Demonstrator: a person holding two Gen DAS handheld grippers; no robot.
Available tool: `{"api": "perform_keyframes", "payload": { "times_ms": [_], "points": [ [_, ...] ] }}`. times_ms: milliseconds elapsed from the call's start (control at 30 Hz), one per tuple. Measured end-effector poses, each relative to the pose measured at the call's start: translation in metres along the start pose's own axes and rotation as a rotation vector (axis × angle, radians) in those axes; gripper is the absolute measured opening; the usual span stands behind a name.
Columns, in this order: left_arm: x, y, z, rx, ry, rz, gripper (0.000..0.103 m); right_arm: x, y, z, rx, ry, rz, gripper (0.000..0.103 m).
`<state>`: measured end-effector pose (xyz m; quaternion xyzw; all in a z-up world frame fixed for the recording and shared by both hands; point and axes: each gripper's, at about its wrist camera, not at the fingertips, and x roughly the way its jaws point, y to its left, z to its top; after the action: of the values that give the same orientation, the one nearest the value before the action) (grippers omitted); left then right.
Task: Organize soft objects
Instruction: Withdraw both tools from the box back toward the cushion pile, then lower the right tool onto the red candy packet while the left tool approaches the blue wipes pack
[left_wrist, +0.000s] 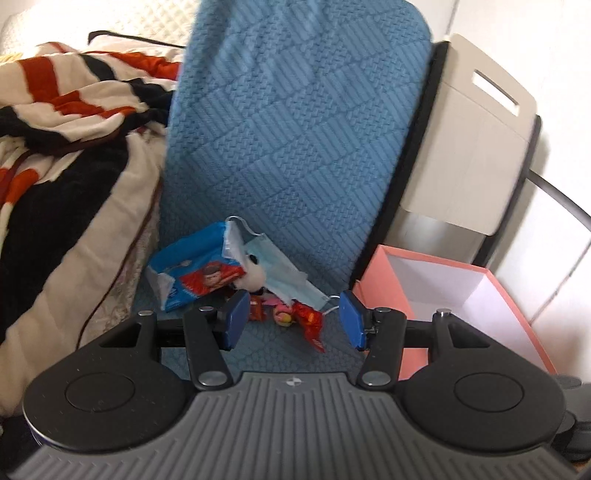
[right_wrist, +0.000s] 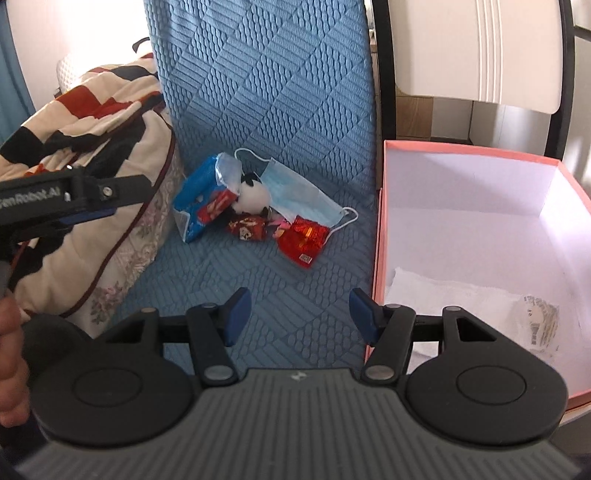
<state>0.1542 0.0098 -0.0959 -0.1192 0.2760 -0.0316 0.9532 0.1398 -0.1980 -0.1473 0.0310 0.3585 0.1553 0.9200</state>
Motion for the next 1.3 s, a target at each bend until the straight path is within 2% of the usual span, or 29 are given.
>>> {"api": "perform_keyframes", "payload": {
  "times_ms": [433,733,800,900,1067,1300],
  "points": [
    [0.003,0.019,-0.01,-0.001,0.035,-0.018,0.06,0.006,0.01,-0.012,0.018,-0.004,-0.022,0.061],
    [0.016,0.023,-0.03,0.003,0.086,0.009,0.06,0.015,0.016,-0.024,0.05,0.019,-0.049,0.061],
    [0.021,0.023,-0.031,0.009,0.085,0.02,0.06,0.018,0.017,-0.024,0.037,0.016,-0.057,0.061],
    [0.024,0.021,-0.031,0.021,0.044,0.085,0.06,0.027,0.012,-0.026,0.065,0.017,-0.049,0.061],
    [0.039,0.02,-0.028,0.042,0.031,0.075,0.06,0.036,0.007,-0.023,0.096,-0.024,-0.018,0.061],
    [0.065,0.025,-0.028,0.061,0.044,0.051,0.06,0.044,0.011,-0.016,0.055,-0.05,-0.008,0.061]
  ]
}}
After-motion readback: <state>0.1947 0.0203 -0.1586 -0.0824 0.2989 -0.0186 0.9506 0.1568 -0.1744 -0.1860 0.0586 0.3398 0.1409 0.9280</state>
